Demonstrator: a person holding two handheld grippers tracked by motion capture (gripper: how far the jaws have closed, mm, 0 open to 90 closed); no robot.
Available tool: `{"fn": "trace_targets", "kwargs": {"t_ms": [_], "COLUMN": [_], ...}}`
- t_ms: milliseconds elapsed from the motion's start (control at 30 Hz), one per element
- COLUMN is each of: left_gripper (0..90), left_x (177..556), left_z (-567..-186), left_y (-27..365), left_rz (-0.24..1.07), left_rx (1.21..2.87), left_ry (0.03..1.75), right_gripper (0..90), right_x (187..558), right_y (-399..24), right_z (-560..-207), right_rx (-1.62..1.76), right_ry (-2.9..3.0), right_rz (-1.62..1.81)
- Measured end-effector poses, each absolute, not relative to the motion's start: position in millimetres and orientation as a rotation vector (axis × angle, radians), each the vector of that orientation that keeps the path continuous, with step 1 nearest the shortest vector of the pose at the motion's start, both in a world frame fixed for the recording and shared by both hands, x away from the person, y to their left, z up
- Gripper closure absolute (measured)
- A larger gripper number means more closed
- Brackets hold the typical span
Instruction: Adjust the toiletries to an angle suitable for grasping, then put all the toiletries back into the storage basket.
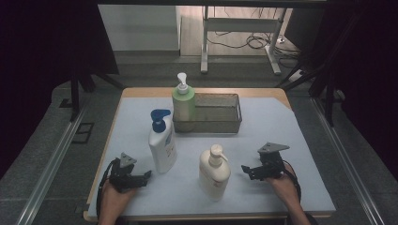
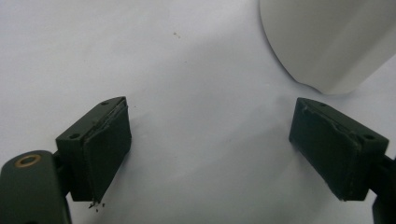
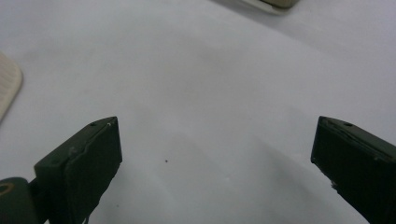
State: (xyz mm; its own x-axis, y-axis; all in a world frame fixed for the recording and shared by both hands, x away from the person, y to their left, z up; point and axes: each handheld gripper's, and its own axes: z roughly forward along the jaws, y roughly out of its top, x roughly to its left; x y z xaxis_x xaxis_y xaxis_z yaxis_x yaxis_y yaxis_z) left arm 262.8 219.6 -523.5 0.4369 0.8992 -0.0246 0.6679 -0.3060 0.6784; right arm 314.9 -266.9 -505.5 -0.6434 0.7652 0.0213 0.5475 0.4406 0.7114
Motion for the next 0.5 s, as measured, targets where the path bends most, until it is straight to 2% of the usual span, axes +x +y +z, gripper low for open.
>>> {"fn": "trace_targets", "kwargs": {"t_ms": [500], "left_gripper": [12.9], "left_x": [262.9], "left_z": [-523.6], "left_y": [219.7], "left_rz": [0.483], "left_rx": [2.074], "left_ry": [1.312], "right_gripper": [0.0], "right_x": [314.4], "right_y": [-268.9], "right_z": [-506.6], "right_rx": [1.188], "right_ry": [2.405], "right_rz": [1.032]}}
